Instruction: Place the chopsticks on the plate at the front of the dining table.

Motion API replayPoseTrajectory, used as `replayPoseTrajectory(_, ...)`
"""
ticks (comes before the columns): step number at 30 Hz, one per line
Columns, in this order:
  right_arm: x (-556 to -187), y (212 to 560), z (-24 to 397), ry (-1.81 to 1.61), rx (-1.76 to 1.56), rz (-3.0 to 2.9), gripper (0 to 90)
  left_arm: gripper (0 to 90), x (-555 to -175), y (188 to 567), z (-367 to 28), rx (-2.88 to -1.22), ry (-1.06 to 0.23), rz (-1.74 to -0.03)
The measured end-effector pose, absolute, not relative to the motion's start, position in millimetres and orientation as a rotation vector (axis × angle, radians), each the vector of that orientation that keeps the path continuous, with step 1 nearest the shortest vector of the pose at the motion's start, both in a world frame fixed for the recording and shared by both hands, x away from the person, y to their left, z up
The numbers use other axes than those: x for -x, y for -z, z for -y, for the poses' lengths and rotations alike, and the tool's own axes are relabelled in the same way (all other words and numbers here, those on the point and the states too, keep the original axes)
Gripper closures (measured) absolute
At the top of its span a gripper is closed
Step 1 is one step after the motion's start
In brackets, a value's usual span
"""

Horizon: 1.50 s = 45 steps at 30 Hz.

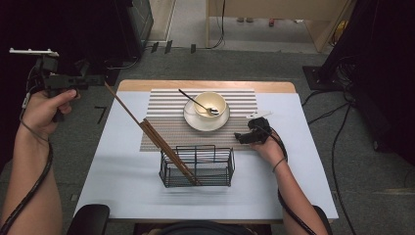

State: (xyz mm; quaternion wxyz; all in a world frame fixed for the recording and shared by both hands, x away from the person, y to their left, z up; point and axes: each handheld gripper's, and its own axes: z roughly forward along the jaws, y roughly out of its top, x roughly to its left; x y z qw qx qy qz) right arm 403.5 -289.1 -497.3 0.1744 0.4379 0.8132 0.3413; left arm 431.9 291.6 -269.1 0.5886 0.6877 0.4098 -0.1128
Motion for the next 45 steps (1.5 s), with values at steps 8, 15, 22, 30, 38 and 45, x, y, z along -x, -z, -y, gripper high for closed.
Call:
replayPoseTrajectory(8, -403, 485, 289, -1.05, -1.232, -2.31, 22.5, 86.2, -441, 284, -274, -1.574, 0.264, -0.966)
replayPoseTrajectory(15, -402, 474, 275, -1.11, -1.178, -2.37, 29.4, 86.2, -442, 294, -258, -1.561, 0.261, -0.93)
replayPoseTrajectory(22, -407, 461, 270, -1.181, -1.185, -2.357, 33.2, 86.2, -447, 310, -251, -1.55, 0.28, -0.93)
replayPoseTrajectory(30, -412, 447, 254, -1.181, -1.088, -2.44, 35.1, 86.2, -456, 325, -251, -1.528, 0.301, -0.943)
replayPoseTrajectory(38, -431, 430, 236, -1.194, -1.058, -2.484, 34.8, 86.2, -463, 328, -250, -1.525, 0.308, -0.94)
replayPoseTrajectory(45, -441, 415, 224, -1.248, -1.012, -2.51, 38.3, 86.2, -470, 329, -245, -1.515, 0.317, -0.937)
